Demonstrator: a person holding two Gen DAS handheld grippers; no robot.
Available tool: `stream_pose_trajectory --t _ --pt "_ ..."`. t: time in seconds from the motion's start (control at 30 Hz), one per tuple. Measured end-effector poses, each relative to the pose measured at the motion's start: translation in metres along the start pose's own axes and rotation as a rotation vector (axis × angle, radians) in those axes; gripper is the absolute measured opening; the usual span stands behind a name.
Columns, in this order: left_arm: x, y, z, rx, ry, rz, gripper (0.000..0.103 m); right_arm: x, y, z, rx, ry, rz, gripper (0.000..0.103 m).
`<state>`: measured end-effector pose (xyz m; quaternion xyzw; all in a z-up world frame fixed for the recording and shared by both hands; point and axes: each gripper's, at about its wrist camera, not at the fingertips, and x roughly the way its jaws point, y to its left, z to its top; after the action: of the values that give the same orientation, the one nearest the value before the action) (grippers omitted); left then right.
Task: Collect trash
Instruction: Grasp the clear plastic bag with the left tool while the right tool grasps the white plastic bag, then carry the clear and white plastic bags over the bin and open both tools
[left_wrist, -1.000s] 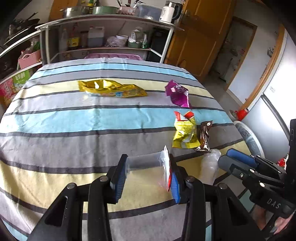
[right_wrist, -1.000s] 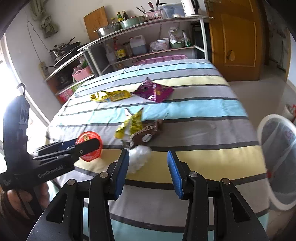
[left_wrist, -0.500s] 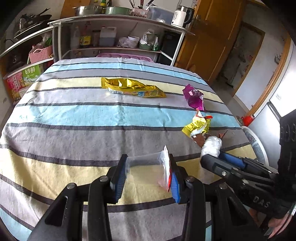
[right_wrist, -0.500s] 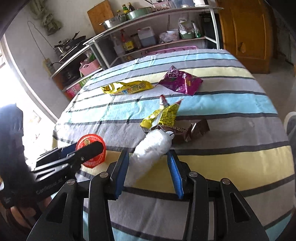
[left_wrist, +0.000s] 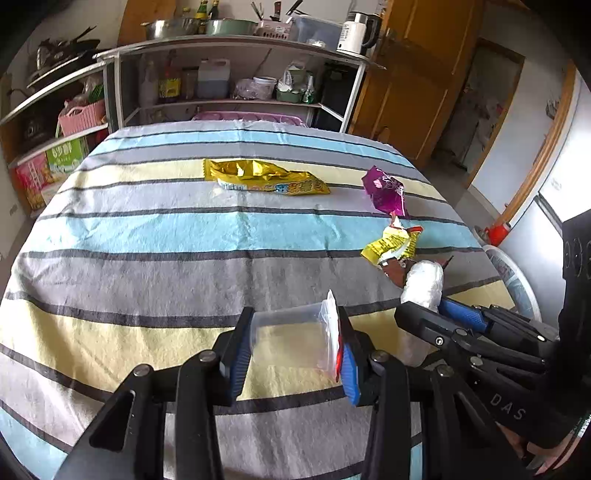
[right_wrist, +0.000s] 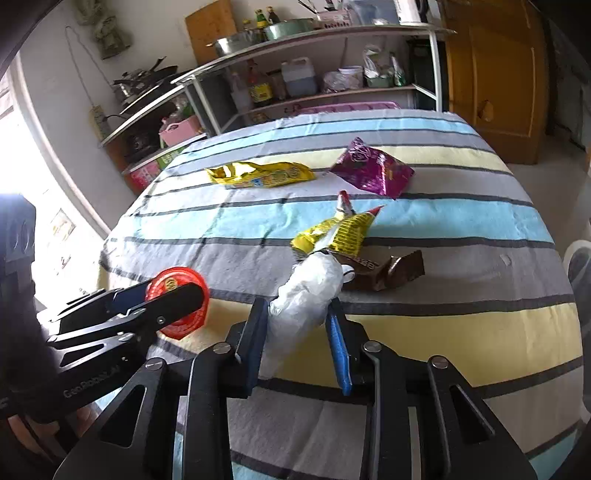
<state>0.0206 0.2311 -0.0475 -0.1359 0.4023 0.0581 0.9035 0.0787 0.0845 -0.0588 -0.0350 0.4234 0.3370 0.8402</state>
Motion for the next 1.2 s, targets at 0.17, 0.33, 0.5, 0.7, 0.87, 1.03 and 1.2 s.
stream_pose_trajectory --t 0.17,0.33,0.5,0.7,0.87,1.03,1.2 --pt "-0.004 -0.008 0.001 0.018 -0.010 -0.001 0.043 -0.007 0.001 -0.003 -0.012 -0.017 0.001 0.028" --pt "-0.011 -0.017 0.003 0.039 -0.021 -0.002 0.043 -0.020 -0.001 -0.006 -0.023 -0.044 -0.020 0.028" --pt "-0.017 -0.030 0.005 0.066 -0.036 -0.003 0.043 -0.038 -0.014 -0.006 0.004 -0.074 -0.033 0.028" --pt "-0.022 -0.053 0.008 0.110 -0.050 -0.010 0.043 -0.059 -0.034 -0.008 0.046 -0.106 -0.044 0.028" --pt "-0.026 -0.078 0.011 0.150 -0.063 -0.036 0.043 -0.079 -0.050 -0.011 0.073 -0.137 -0.058 0.028" --pt "-0.025 -0.109 0.014 0.199 -0.069 -0.071 0.043 -0.102 -0.070 -0.015 0.105 -0.176 -0.095 0.028" --pt "-0.022 -0.144 0.018 0.250 -0.074 -0.116 0.043 -0.122 -0.095 -0.019 0.146 -0.202 -0.135 0.028"
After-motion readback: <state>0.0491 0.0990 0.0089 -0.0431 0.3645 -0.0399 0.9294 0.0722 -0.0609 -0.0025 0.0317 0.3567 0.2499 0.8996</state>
